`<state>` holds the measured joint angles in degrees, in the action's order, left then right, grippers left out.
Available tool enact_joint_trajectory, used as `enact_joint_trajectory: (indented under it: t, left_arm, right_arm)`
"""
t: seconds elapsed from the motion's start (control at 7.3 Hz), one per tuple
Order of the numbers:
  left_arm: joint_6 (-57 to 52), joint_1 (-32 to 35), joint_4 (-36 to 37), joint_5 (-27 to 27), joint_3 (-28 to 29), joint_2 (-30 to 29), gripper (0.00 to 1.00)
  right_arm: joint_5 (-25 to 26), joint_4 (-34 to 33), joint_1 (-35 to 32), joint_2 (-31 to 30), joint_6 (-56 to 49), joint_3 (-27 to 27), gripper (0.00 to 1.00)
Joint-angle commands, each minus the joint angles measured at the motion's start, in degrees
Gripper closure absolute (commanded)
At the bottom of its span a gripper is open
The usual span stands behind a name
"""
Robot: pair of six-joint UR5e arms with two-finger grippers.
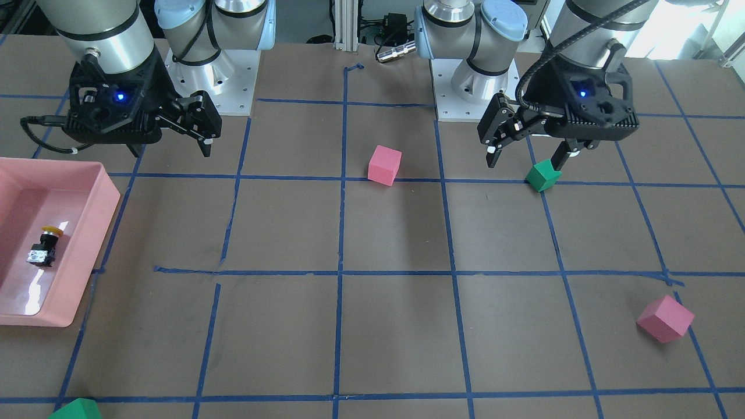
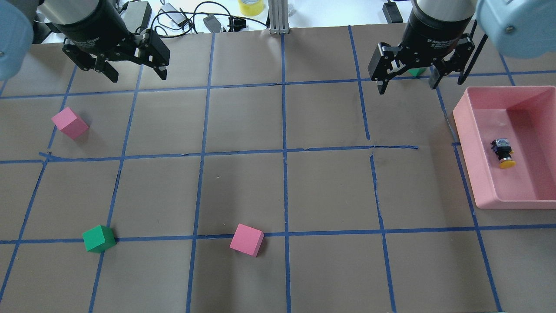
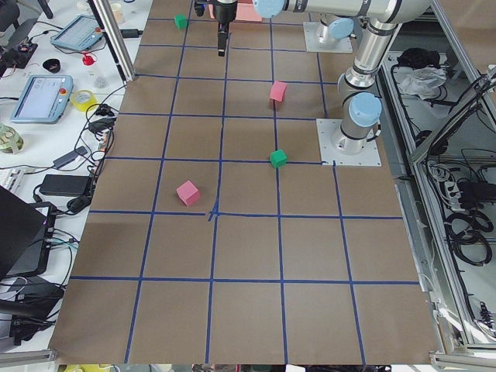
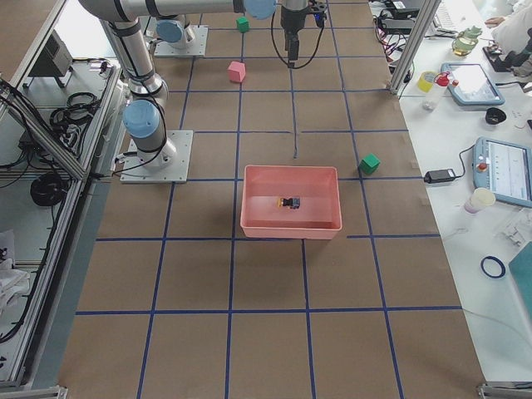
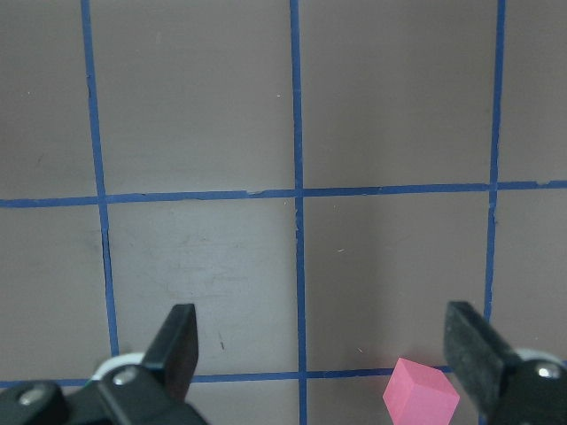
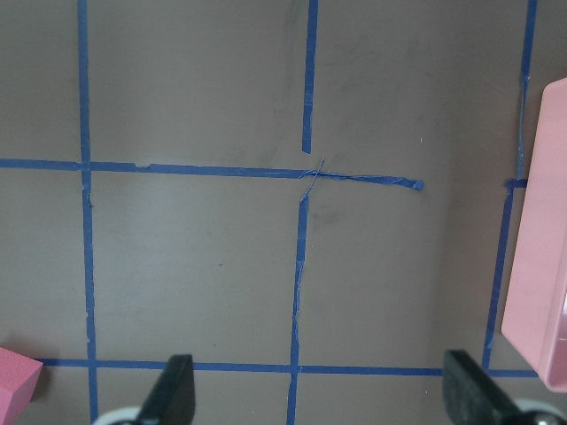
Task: Align button upright
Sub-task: 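Move the right gripper over the pink tray above the black button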
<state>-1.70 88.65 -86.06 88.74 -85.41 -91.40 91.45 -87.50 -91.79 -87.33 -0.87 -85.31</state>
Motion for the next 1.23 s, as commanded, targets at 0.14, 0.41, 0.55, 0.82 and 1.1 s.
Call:
enact_joint_trajectory:
  t: [0.14,0.41,0.55,0.82,1.1]
  left_arm:
    - [0.12,0.03,1.16,0.03,-0.55,0.08,0.00]
    - [-0.32,0.03,1.16,0.03,-0.55,0.26,0.00]
    - [-0.15,0.03,1.16,-0.06,-0.55,0.17,0.00]
    - [-0.75,0.03,1.16,-0.06,-0.55,-0.44,0.00]
    - [-1.02,0.29,1.25,-0.14,-0.37,-0.89,0.00]
  right_arm:
    - [0.04,-0.21,0.30,0.14,-0.45,0.05,0.00]
    - [0.65,-1.88,3.79,0.75,-1.33,0.06,0.00]
    - [0.31,-1.27,8.69,0.84,-2.11,-0.73,0.00]
    - [0.65,-2.05,16.35,2.33,-9.19,-2.75,0.00]
    - [0.39,-2.06,22.77,3.56,-15.72,-3.28,0.00]
